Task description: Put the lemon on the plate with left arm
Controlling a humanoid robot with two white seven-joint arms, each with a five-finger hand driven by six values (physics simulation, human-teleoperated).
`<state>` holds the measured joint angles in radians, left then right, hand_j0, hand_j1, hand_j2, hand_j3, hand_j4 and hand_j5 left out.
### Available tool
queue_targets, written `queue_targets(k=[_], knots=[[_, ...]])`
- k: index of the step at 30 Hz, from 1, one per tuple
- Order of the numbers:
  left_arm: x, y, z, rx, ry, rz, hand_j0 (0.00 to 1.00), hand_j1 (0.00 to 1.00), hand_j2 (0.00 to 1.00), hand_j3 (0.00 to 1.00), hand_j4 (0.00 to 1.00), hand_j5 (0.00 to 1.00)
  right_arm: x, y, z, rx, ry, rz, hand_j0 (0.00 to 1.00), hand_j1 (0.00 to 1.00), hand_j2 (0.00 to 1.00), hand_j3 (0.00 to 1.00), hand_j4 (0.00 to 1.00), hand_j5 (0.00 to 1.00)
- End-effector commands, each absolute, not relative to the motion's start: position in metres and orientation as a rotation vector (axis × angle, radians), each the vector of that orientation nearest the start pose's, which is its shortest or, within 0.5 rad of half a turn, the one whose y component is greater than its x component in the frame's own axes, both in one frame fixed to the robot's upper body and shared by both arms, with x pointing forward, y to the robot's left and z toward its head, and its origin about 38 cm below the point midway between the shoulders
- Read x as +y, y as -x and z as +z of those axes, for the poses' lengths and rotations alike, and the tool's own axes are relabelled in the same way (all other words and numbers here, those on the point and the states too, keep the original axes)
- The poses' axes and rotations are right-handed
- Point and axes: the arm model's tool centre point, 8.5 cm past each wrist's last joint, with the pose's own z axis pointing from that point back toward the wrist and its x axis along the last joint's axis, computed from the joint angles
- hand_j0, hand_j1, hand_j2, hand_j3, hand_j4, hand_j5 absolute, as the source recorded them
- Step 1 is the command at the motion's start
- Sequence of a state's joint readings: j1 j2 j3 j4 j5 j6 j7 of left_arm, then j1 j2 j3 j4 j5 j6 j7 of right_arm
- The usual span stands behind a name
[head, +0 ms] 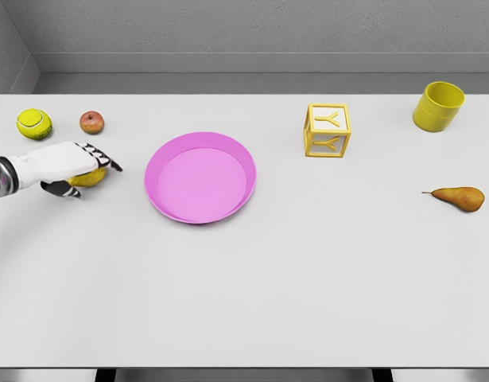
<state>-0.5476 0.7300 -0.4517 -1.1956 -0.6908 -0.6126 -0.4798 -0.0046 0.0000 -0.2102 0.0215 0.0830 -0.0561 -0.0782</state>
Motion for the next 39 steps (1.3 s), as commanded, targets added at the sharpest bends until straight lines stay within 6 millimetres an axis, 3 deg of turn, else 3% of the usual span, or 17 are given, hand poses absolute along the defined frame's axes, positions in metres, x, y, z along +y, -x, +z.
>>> queue_targets(k=[1, 23, 39], knots=[[0.369, -0.451, 0.152, -1.132, -0.568, -2.001, 0.80, 0.80, 0.80, 0.80, 0.80, 0.80, -0.277, -0.001, -0.261, -0.041, 0.165, -0.127, 1.00, 1.00, 1.00, 1.00, 1.00, 1.00], [0.371, -0.451, 0.156, -1.098, -0.561, -2.021, 0.60, 0.60, 0.60, 0.60, 0.60, 0.60, -0.277, -0.001, -0.261, -0.041, 0.165, -0.127, 1.00, 1.00, 1.00, 1.00, 1.00, 1.00], [0.356, -0.457, 0.180, -1.157, -0.598, -2.051, 0.61, 0.61, 0.61, 0.61, 0.61, 0.61, -0.277, -0.001, -0.261, -0.041, 0.165, -0.127, 1.00, 1.00, 1.00, 1.00, 1.00, 1.00]])
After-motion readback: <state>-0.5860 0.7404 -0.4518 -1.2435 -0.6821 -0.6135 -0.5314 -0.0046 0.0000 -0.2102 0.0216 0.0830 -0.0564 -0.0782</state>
